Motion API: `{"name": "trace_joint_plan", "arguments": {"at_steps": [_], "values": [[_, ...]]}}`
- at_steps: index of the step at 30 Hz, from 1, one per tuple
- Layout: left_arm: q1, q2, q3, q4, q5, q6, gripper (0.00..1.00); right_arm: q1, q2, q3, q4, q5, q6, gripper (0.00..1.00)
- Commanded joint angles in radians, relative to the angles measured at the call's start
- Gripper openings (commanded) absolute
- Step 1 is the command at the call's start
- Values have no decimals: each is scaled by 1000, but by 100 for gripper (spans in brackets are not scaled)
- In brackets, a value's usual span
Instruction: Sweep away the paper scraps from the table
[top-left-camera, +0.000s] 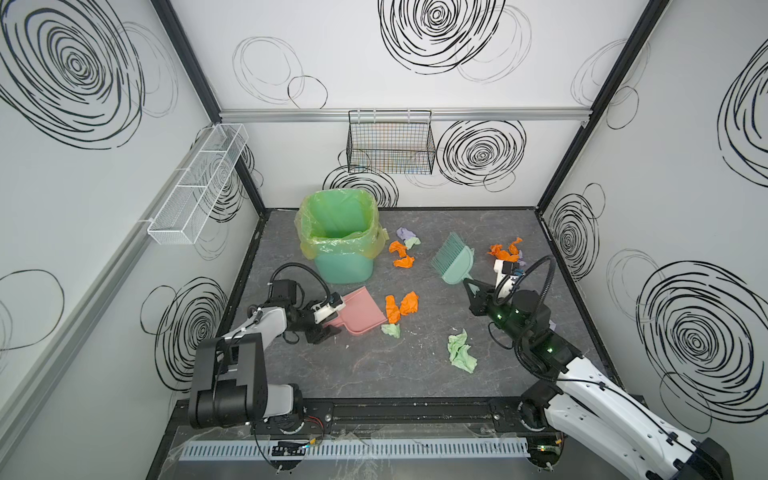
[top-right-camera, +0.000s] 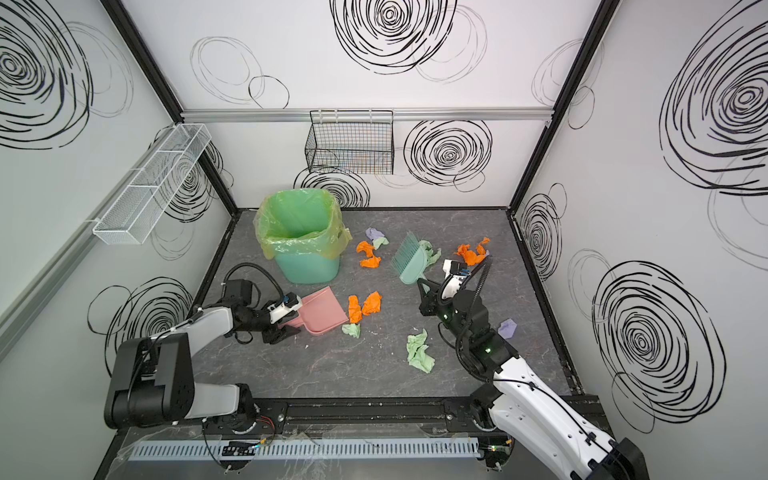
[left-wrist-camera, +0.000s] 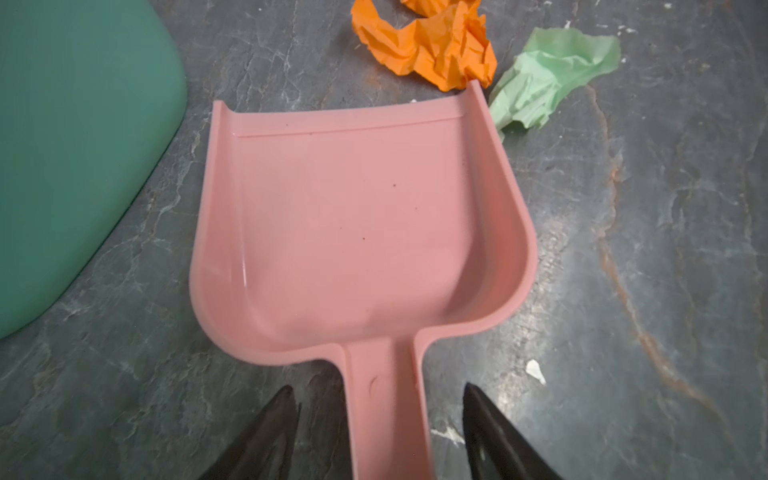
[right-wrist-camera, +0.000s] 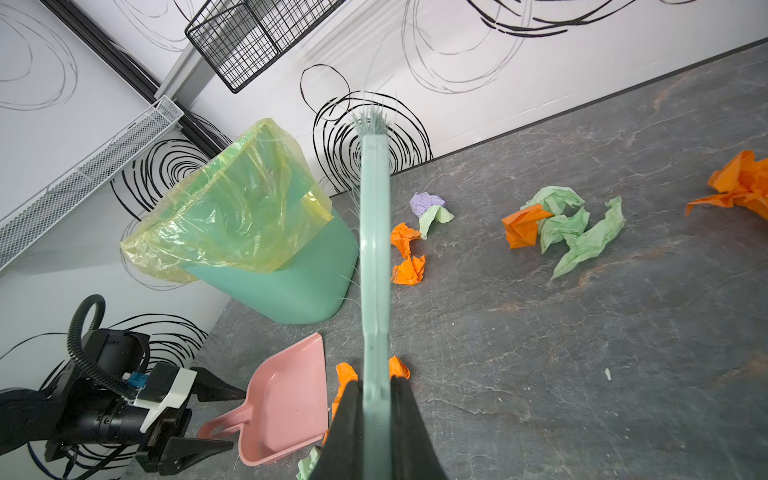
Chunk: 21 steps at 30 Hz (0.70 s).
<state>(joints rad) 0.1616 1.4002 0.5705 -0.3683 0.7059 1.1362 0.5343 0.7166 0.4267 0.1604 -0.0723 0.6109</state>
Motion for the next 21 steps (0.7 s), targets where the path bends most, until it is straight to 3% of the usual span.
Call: {"name": "trace_joint_plan", "arguments": {"at_steps": [1, 7, 10, 14, 18, 21], "values": [[15, 19, 37, -35, 21, 4, 63, -5, -19, -16, 61, -6, 19, 0], [13, 15, 31, -34, 16, 13, 60, -4, -13, -20, 76, -13, 26, 0], [5, 3, 17, -16, 4, 4, 69, -5, -11, -21, 86, -18, 27, 0], [-27, -8, -2, 9, -32, -11, 71, -5, -6, -26, 96, -23, 33, 0], [-29, 1, 5, 0, -33, -7, 56, -5, 0, -29, 108, -29, 36, 0], [-30, 15, 16, -17, -30, 1, 53, -4, 3, -28, 109, -31, 35, 0]]}}
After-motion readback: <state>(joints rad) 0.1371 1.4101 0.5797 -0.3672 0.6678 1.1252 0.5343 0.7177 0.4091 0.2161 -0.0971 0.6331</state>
